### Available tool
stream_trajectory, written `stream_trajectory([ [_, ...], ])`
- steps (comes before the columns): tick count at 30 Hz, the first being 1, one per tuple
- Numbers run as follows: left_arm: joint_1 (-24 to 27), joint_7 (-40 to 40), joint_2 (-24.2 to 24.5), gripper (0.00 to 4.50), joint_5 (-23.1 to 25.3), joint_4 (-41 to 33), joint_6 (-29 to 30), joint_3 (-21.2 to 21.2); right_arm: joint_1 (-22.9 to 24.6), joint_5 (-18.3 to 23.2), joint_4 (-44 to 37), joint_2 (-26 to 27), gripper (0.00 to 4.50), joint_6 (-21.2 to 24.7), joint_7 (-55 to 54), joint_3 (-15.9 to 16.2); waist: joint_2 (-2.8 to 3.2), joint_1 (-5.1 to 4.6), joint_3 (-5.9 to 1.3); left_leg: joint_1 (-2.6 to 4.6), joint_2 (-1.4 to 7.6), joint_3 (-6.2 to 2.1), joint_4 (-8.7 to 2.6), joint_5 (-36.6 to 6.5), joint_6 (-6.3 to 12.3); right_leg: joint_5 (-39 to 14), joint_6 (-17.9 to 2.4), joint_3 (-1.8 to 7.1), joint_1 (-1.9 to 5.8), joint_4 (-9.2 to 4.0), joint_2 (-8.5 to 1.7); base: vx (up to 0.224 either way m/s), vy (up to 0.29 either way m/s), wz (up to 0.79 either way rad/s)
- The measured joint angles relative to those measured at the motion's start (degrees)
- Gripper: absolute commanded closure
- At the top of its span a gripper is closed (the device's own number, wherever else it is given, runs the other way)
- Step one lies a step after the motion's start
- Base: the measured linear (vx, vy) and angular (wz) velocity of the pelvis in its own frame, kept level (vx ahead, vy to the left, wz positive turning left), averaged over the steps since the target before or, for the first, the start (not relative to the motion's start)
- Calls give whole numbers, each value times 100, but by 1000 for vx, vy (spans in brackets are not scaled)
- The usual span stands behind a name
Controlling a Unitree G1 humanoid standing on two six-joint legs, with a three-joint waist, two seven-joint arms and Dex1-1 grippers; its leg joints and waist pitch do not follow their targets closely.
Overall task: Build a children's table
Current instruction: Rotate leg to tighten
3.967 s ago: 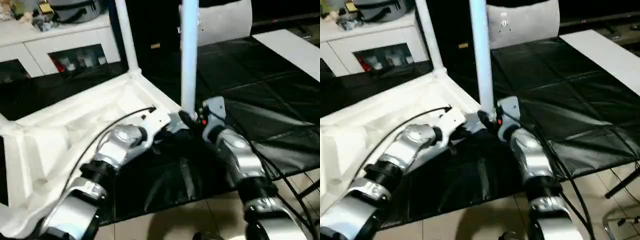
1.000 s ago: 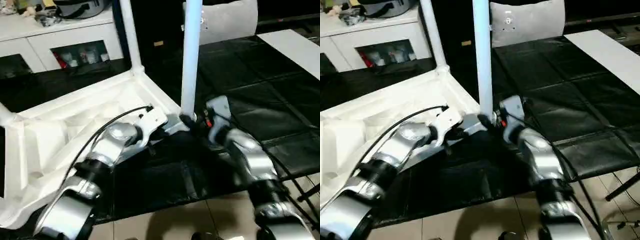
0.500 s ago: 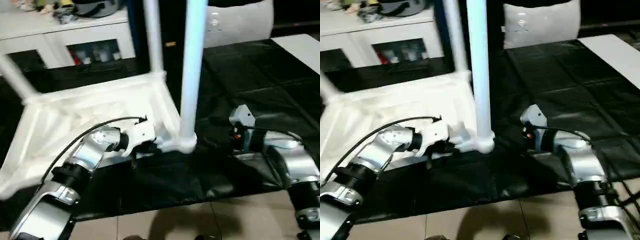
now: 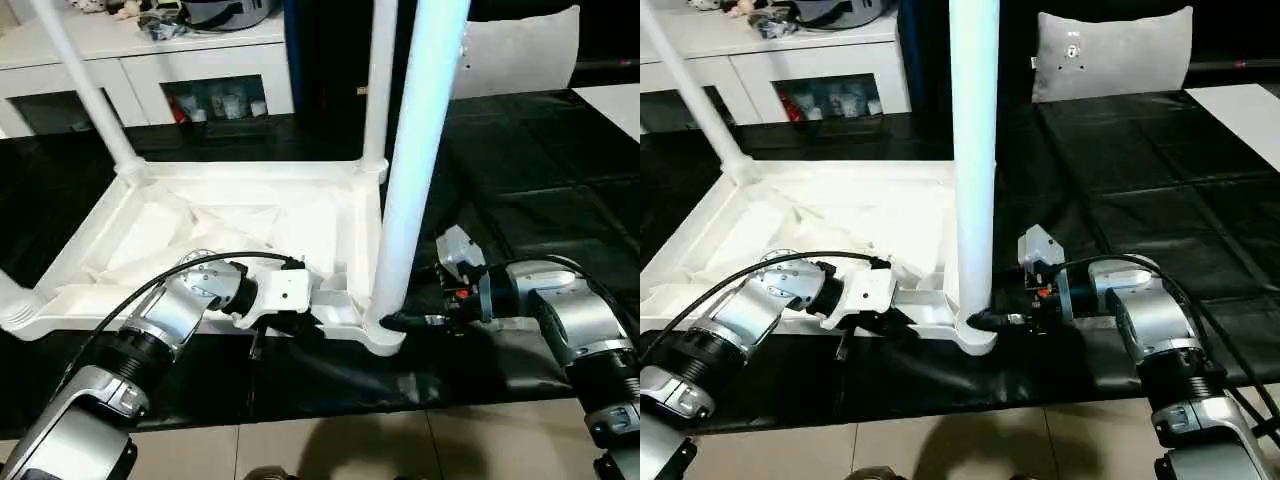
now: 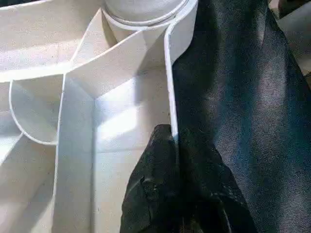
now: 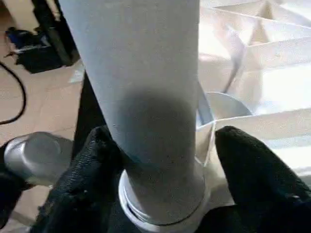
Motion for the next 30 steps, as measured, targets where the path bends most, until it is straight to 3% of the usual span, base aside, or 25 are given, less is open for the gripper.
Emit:
stream_trajectory([
  [6, 7, -88, 16, 450, -1, -56, 0, -26, -34, 43, 18, 0, 207, 106, 171, 149, -3, 14, 0, 1, 1, 0, 0, 0, 0, -1, 0, 0, 0, 1, 0, 0, 0, 0],
  [12, 8, -98, 21, 450, -1, -55, 29, -21, -32, 46, 3, 33, 245, 165, 217, 155, -4, 11, -2, 2, 1, 1, 0, 1, -2, -1, 0, 0, 0, 2, 0, 0, 0, 0],
  [20, 6, 30, -81, 450, -71, -61, 531, 120, 180, 77, -245, 207, 254, 296, -254, 25, -1, -5, -4, 13, 2, 2, 0, 10, -17, 0, -1, 1, 7, 6, 1, 0, 0, 0],
  [23, -79, 603, -240, 450, 54, 93, 1127, 342, 175, -93, -193, 640, 255, 555, -1381, -228, -1, -155, -2, 67, 4, 1, -3, 24, -49, 0, -1, -8, 29, 2, 4, 0, 0, 0],
  [27, -374, 1656, -733, 450, 217, 380, 2092, 551, -174, -451, 53, 1431, 255, 1130, -3433, -634, 16, -521, 7, 93, 16, -15, -15, 24, -82, 9, 14, -61, 91, -93, 8, 0, 0, 0],
  [30, -539, 2267, -1105, 450, 239, 630, 2363, 651, -394, -646, 204, 1780, 255, 1313, -4504, -784, 46, -774, 18, 97, 24, -46, -25, 20, -77, 25, 39, -122, 162, -192, 8, 0, 0, 0],
])
